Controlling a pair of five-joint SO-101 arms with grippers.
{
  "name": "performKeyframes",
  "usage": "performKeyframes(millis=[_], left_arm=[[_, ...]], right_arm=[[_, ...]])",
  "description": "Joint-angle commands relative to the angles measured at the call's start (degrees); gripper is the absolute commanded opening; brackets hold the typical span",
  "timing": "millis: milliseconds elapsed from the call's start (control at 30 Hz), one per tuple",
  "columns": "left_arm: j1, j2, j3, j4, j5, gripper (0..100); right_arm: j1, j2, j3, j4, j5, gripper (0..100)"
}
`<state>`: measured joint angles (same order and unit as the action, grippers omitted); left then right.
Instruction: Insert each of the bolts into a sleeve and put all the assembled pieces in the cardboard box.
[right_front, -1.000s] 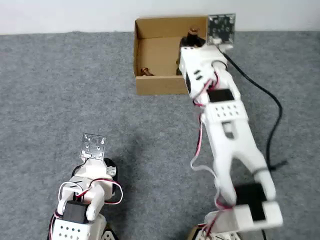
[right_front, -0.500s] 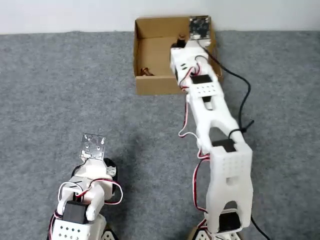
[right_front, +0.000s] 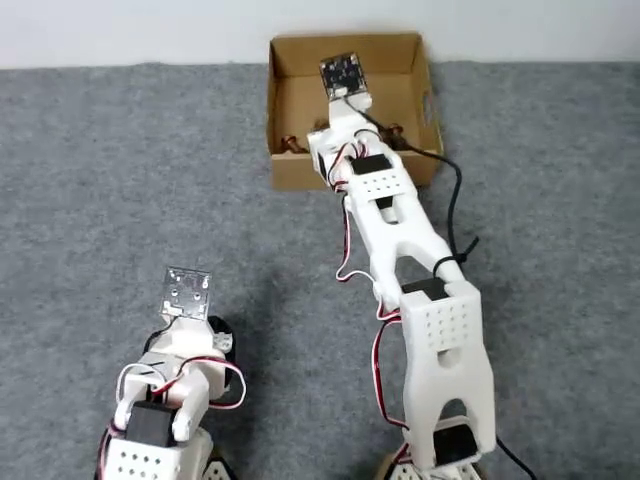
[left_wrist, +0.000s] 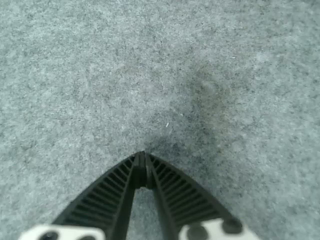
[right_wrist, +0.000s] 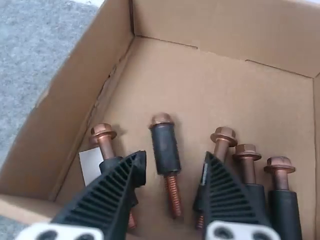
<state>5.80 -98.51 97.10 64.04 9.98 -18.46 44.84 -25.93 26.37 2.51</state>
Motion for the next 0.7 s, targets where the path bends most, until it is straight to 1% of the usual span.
performKeyframes(millis=[0, 200, 233, 467, 600, 667], left_arm=[[-0.1, -0.5, -0.4, 0.2, -0.5, 1], [-0.1, -0.5, -0.4, 0.2, -0.5, 1], [-0.1, -0.5, -0.4, 0.2, -0.5, 1], [-0.1, -0.5, -0.4, 0.2, -0.5, 1], [-0.1, -0.5, -0.4, 0.2, -0.5, 1], [-0.1, -0.5, -0.4, 0.2, -0.5, 1]], right_arm=[[-1.9, -0.9, -1.8, 1.0, 0.9, 12.8], [-1.6, -5.8, -1.7, 1.8, 0.9, 0.3], [-1.6, -7.0, -1.7, 3.0, 0.9, 0.9], [-1.5, -17.6, -1.7, 19.1, 0.4, 0.8], [-1.5, -24.0, -1.7, 29.5, -3.5, 0.8], [-1.5, -26.5, -1.6, 33.9, -4.0, 0.8]])
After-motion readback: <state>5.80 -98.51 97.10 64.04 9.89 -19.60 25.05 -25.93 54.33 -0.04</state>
